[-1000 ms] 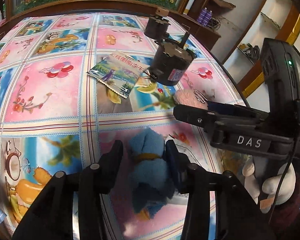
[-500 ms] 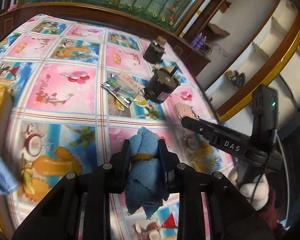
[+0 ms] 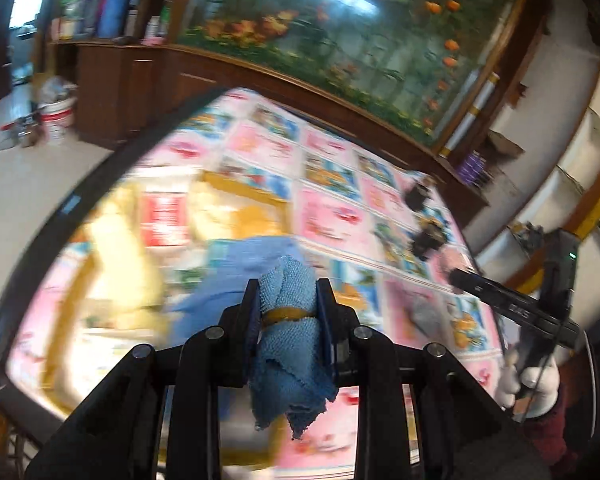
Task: Organize soft objects
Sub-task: 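Carry the small blue towel and pink pad into the tray and open both grippers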
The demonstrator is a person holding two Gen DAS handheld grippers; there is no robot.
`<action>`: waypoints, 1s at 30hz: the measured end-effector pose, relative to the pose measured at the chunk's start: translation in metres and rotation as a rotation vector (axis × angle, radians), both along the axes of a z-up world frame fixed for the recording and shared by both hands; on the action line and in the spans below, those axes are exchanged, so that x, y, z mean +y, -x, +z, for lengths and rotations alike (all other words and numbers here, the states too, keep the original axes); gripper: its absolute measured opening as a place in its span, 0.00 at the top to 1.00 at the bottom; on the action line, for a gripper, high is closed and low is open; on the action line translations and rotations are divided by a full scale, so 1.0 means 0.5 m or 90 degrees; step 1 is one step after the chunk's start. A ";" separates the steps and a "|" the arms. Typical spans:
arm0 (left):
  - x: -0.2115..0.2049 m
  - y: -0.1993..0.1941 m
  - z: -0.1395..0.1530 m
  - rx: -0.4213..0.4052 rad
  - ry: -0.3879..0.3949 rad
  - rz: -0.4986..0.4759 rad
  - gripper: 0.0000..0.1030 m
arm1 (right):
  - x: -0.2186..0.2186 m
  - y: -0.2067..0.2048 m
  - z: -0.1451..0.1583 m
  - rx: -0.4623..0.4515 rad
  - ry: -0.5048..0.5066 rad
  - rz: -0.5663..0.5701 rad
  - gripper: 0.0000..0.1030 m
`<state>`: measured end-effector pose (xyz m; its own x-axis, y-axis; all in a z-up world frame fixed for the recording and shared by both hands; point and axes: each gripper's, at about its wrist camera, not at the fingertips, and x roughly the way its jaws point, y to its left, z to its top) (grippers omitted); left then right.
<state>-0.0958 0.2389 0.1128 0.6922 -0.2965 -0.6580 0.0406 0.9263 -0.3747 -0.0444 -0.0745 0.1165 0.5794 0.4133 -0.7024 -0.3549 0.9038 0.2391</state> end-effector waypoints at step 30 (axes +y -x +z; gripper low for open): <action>0.142 0.000 -0.041 -0.020 -0.027 0.106 0.42 | 0.496 0.007 -0.130 0.134 0.097 0.272 0.54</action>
